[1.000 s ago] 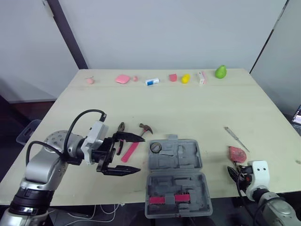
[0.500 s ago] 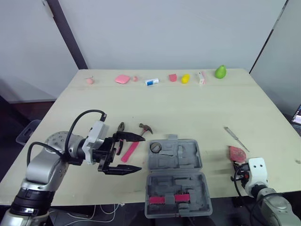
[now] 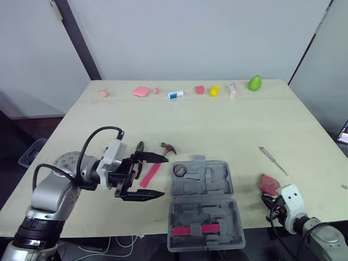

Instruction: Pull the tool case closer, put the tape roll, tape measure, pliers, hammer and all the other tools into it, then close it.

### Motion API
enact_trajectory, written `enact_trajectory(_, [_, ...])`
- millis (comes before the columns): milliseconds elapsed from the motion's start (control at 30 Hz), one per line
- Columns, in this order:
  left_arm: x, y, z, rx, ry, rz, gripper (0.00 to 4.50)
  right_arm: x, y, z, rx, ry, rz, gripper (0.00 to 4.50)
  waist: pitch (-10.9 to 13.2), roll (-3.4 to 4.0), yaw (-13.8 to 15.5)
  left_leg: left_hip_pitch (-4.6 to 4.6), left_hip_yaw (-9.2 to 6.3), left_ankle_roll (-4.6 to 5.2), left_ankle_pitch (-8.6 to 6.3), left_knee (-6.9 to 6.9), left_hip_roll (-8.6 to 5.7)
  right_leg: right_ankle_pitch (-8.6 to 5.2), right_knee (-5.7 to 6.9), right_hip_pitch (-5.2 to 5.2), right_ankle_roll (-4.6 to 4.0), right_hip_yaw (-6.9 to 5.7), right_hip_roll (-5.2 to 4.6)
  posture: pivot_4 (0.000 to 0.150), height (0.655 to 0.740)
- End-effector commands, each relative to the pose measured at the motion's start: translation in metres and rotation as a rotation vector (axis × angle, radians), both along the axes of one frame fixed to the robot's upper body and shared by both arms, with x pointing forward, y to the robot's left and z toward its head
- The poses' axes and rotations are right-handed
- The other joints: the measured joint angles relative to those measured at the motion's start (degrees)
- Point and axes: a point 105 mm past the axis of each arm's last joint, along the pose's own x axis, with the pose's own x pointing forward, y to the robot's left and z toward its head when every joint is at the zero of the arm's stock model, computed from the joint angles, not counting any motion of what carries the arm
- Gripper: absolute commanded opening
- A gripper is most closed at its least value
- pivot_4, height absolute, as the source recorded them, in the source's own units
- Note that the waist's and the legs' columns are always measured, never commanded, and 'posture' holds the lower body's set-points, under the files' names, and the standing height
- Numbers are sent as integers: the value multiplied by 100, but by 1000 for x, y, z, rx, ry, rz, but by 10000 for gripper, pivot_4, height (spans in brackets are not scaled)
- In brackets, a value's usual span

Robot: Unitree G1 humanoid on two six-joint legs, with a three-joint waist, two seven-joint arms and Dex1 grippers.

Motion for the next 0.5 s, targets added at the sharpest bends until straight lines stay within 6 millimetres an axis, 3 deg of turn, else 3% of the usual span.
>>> enact_trajectory(33, [-3,-5,6,4,-22,-38,45000,-15,21,5,-1,17,204,707,0,-1,2,0,2,0,0,0,0,0,0,0,0,2,0,1500,7400])
enact_trajectory(267, [-5,-5,4,7,-13,-52,45000,-37,34,6,13,89,382,707,0,-1,9,-2,-3,0,0,3,0,1,0,0,2,-2,2,1500,7400])
enact_trajectory(500, [-5,-3,0,13,5,-55,45000,-40,29,8,11,106,382,707,0,-1,11,-5,-3,0,0,22,1,-3,5,2,1,-2,1,1500,7400])
